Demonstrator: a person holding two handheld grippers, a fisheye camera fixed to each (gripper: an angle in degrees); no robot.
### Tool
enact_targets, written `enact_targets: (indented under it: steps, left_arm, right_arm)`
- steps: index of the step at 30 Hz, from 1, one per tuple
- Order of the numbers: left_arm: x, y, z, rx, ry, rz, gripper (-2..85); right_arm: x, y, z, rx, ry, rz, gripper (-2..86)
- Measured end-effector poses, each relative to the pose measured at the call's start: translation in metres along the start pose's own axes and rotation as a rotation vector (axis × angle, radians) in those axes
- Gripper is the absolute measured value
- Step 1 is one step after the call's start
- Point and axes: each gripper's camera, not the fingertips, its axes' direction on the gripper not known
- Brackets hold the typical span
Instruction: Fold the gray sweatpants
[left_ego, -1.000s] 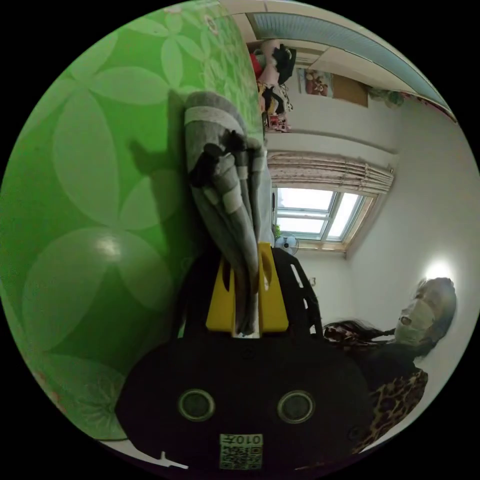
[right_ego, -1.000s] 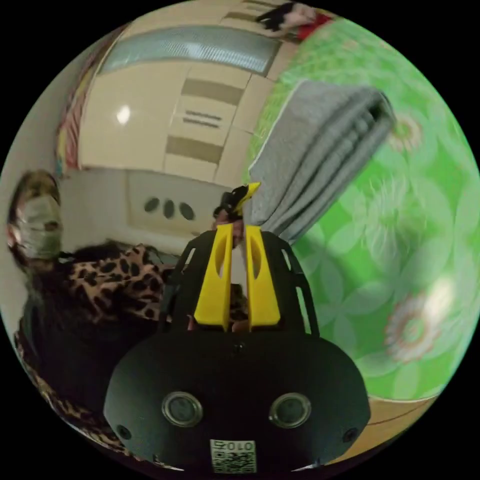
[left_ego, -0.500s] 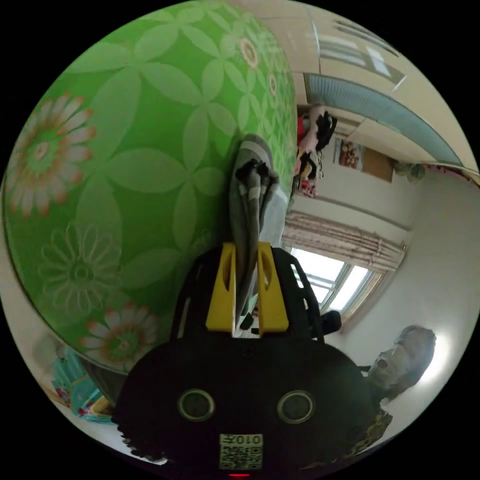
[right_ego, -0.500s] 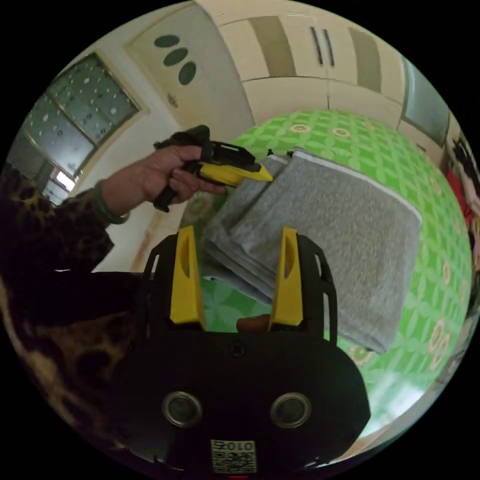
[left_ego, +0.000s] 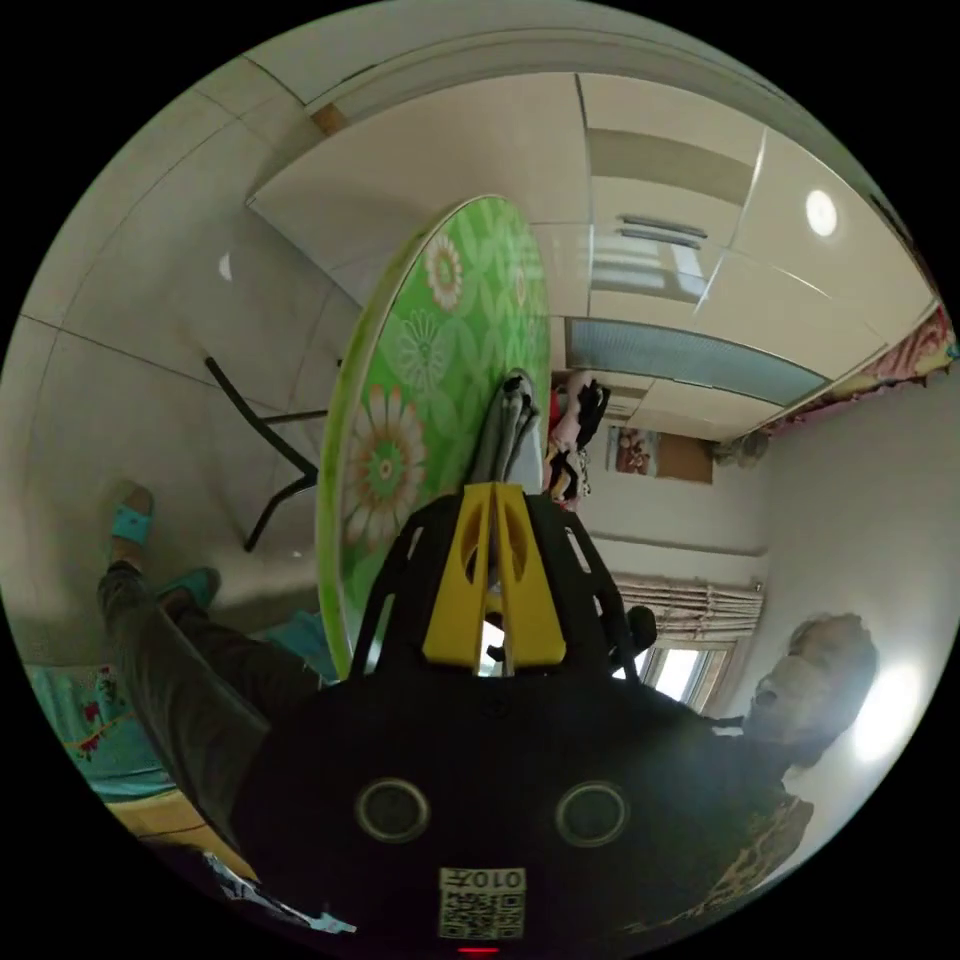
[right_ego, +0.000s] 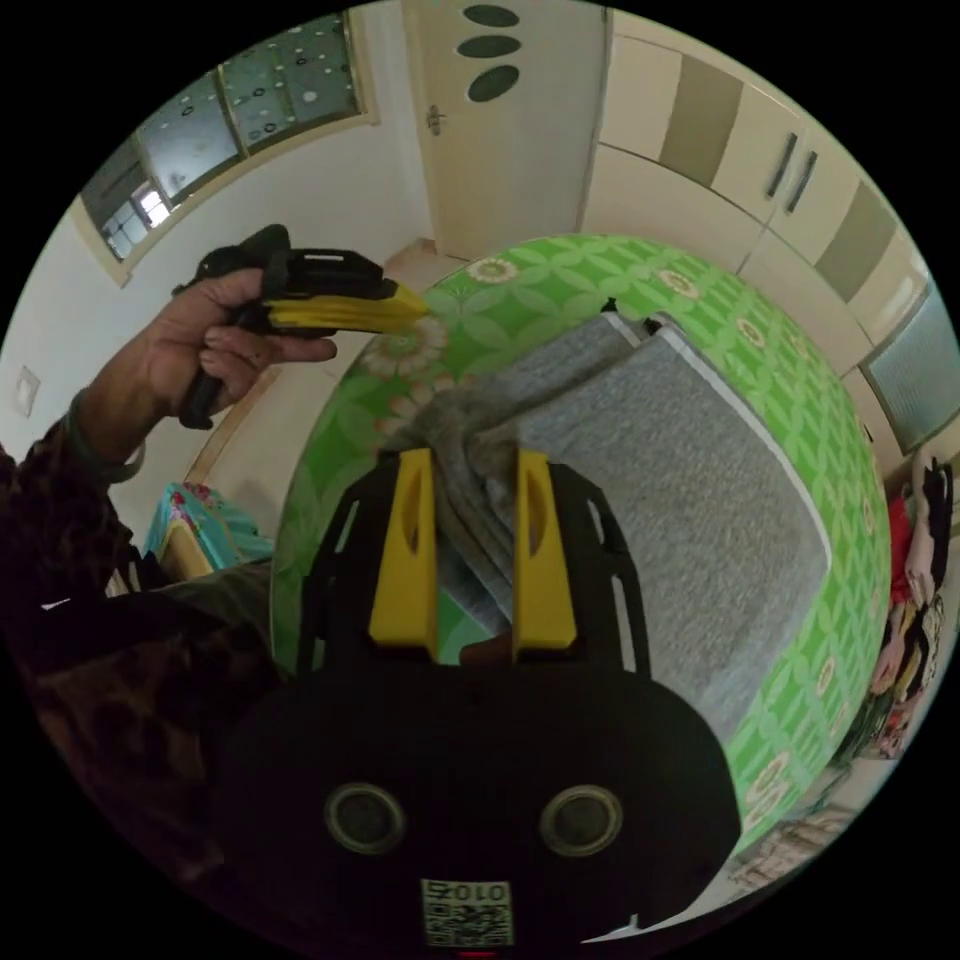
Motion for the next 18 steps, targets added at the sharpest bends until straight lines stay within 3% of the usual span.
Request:
enact_targets:
  steps: [8, 12, 18]
  left_arm:
    - [0.004, 0.046, 0.003, 0.034, 0.037, 0.1, -0.2]
    - [0.03, 0.055, 0.019, 0.02, 0.005, 0.264, -0.2]
    - [0.037, 0.107, 0.049, 0.098, 0.06, 0.36, -0.2]
  right_arm:
    - [0.121, 0.018, -0.061, 0.14, -0.288, -0.009, 6.1]
    - [0.2, 0.068, -0.098, 0.226, -0.505, -0.013, 6.1]
    - [0.169, 0.079, -0.06, 0.219, -0.535, -0.056, 6.4]
